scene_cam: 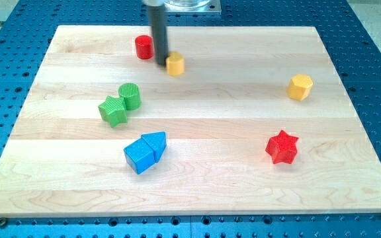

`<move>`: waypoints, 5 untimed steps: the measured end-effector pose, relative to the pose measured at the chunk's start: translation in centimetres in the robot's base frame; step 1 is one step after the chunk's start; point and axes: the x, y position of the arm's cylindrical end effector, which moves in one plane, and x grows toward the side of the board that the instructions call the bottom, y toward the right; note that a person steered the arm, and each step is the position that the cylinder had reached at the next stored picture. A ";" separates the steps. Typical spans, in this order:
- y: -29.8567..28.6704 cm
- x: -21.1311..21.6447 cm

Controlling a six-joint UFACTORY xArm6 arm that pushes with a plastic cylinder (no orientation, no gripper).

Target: Move the yellow heart into the yellow hexagon

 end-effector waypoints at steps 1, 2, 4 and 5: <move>7.1 1.9; 8.9 0.4; 1.8 0.4; -1.0 3.0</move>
